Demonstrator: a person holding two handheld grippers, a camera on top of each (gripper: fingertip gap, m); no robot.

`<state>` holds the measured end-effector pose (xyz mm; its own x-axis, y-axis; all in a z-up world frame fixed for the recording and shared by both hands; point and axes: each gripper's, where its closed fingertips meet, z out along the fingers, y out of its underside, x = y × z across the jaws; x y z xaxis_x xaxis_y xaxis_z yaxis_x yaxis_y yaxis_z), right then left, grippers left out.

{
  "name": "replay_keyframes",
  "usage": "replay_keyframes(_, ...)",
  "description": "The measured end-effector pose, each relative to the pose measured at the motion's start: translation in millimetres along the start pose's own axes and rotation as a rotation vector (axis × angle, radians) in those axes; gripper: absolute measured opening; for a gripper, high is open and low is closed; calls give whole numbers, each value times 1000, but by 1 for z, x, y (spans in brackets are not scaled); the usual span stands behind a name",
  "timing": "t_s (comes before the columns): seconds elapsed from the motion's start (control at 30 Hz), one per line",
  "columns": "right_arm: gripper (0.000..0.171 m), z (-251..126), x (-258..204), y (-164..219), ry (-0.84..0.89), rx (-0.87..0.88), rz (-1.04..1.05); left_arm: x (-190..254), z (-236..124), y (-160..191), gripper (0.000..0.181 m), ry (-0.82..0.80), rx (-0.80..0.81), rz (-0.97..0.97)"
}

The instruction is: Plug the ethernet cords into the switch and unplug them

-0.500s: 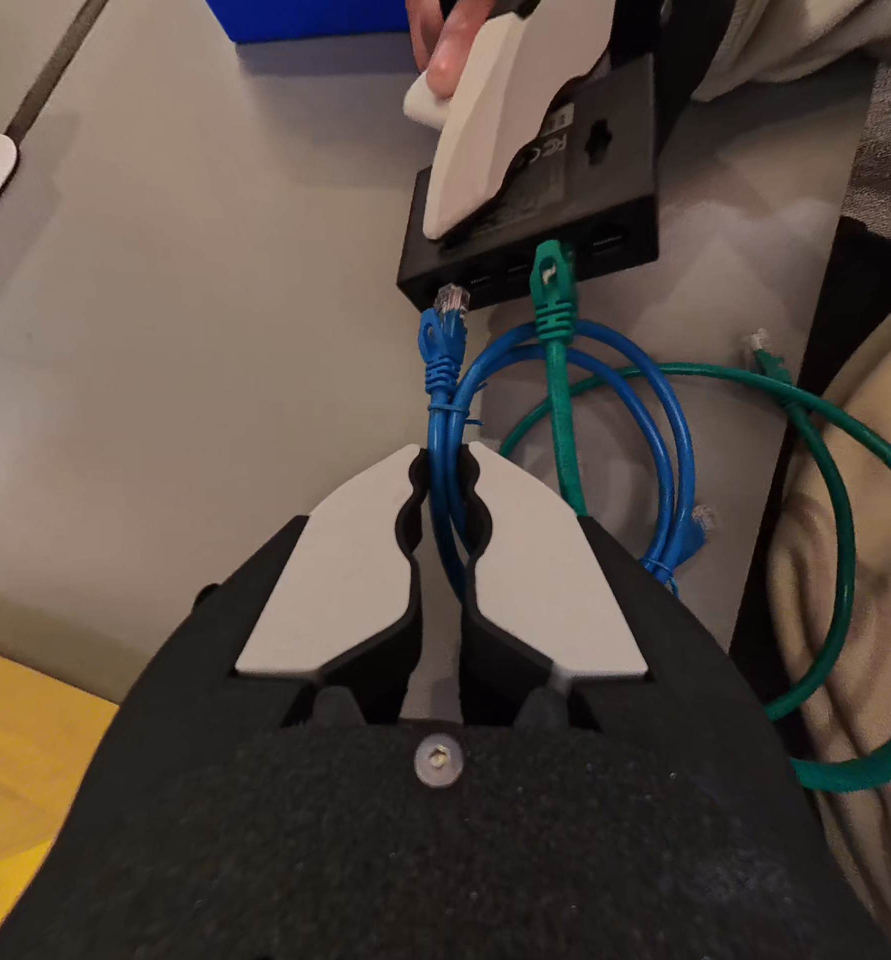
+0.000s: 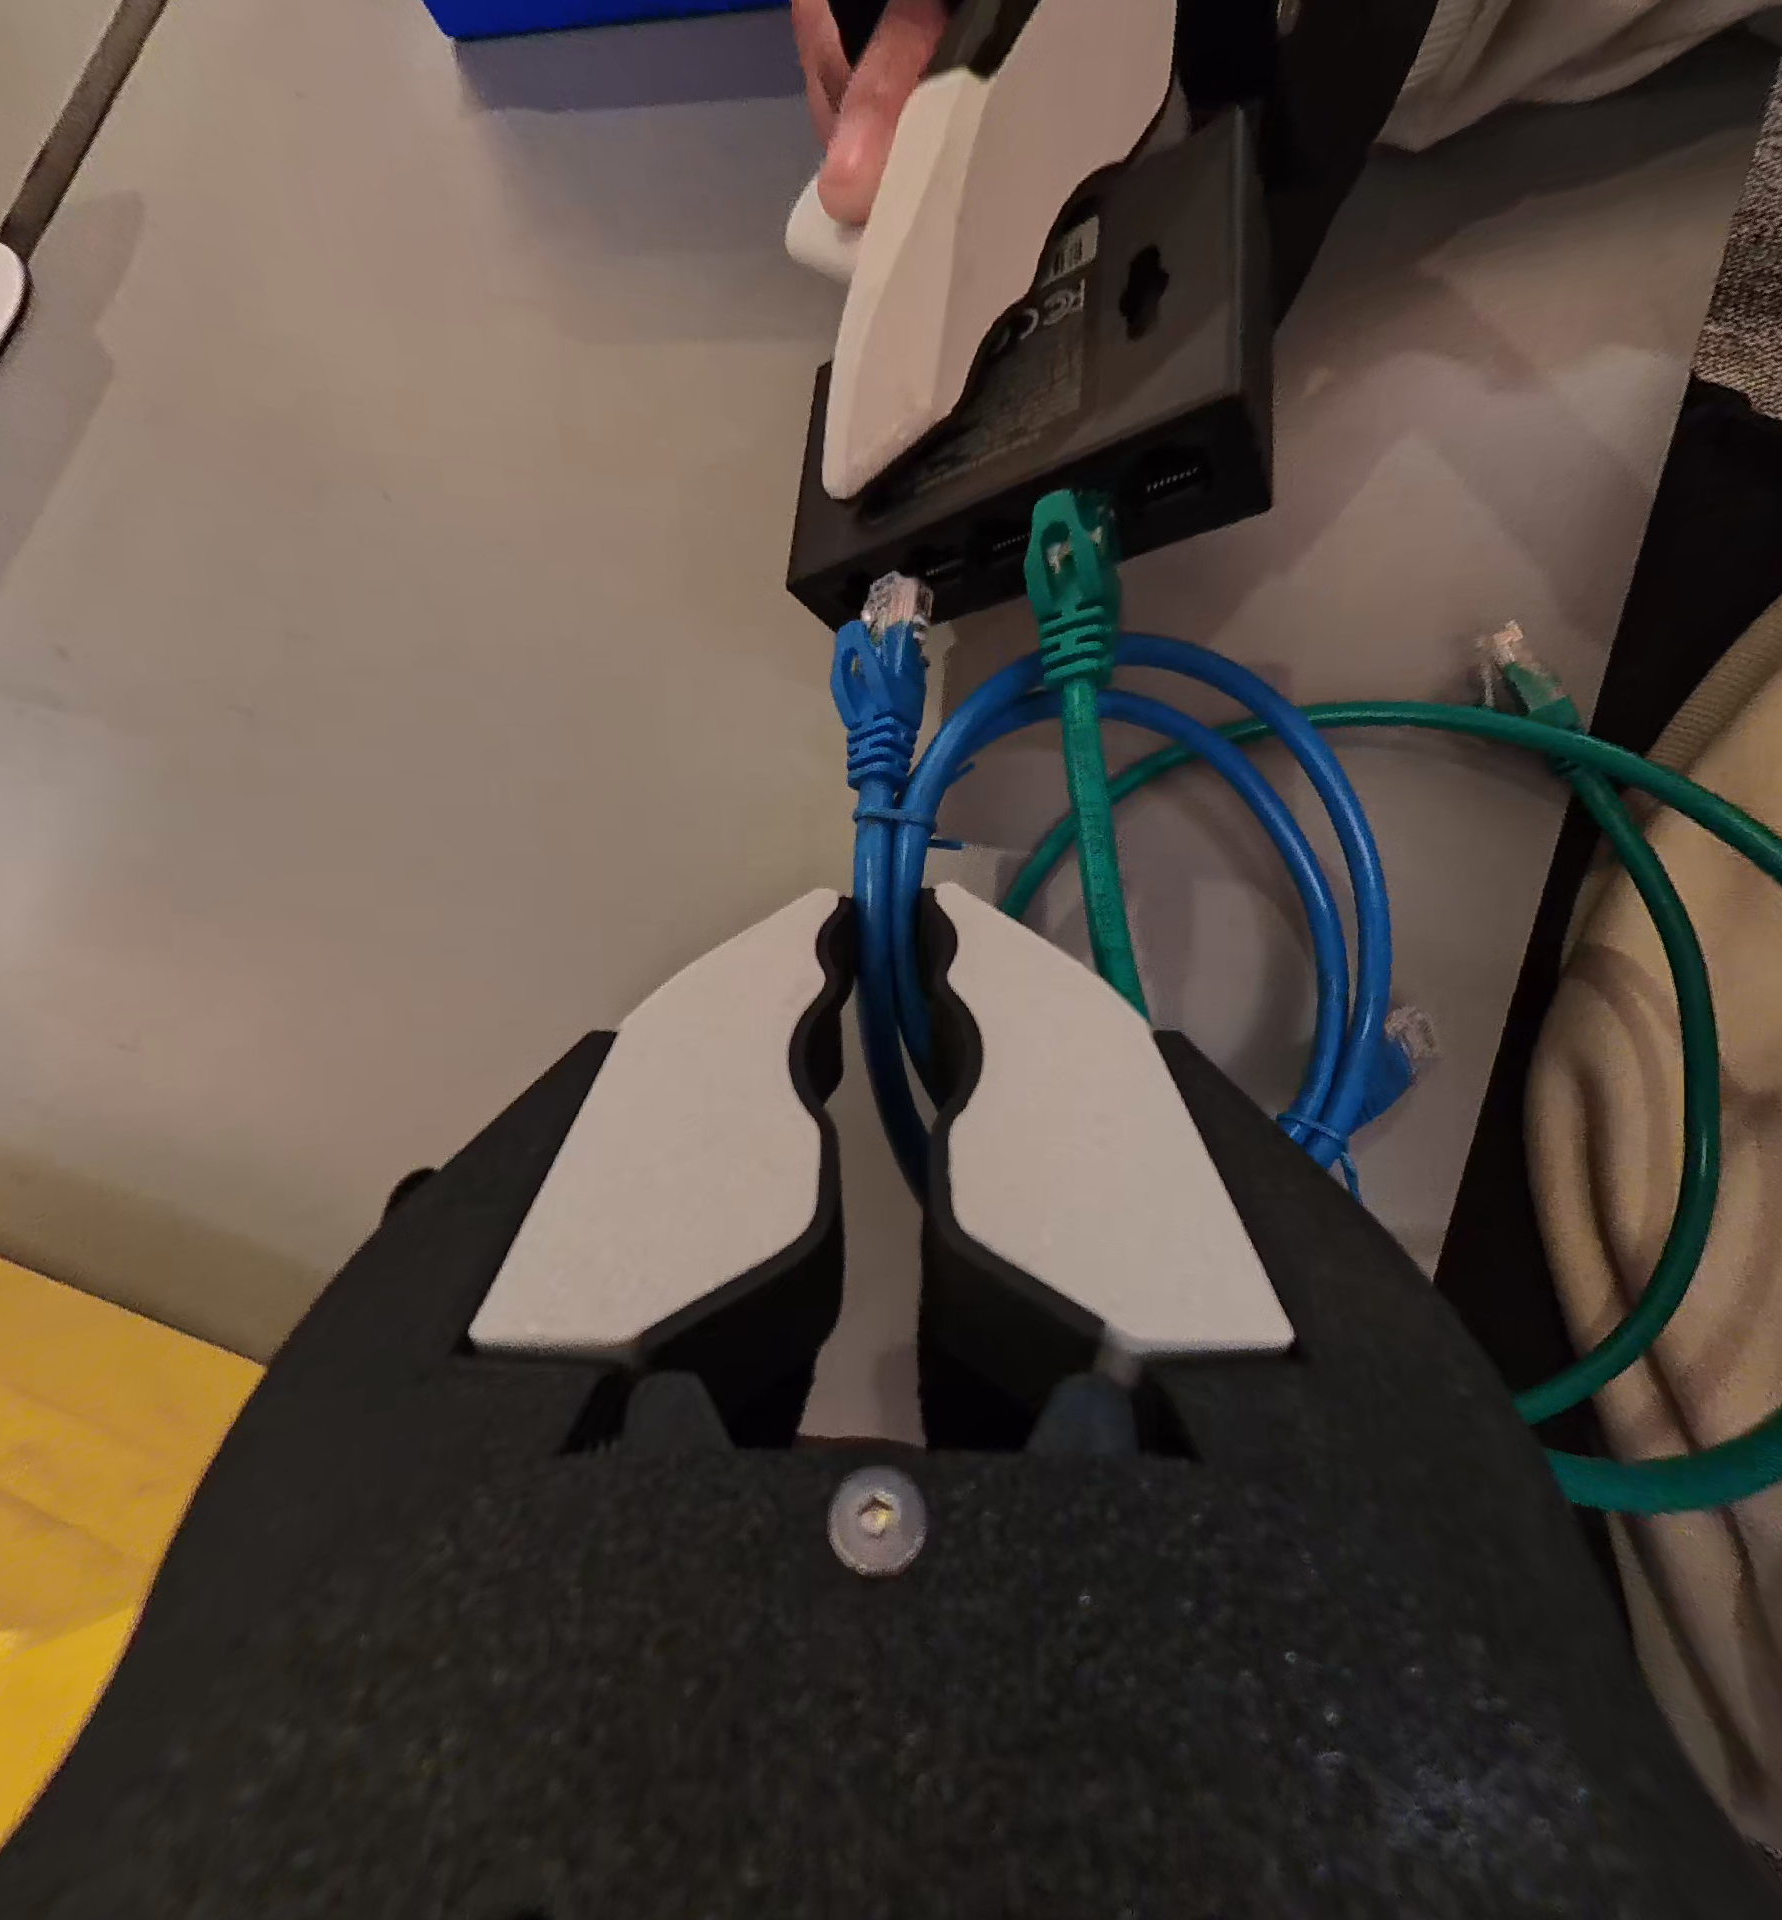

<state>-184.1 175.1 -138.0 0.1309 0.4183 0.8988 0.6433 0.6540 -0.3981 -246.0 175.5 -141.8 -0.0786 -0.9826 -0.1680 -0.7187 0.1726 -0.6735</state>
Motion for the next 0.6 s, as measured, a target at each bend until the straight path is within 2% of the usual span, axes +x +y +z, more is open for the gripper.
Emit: replay_keyframes(0.6,30,2,-3,-1,-12,17,28,7,5,-5,11,-20,-14,45)
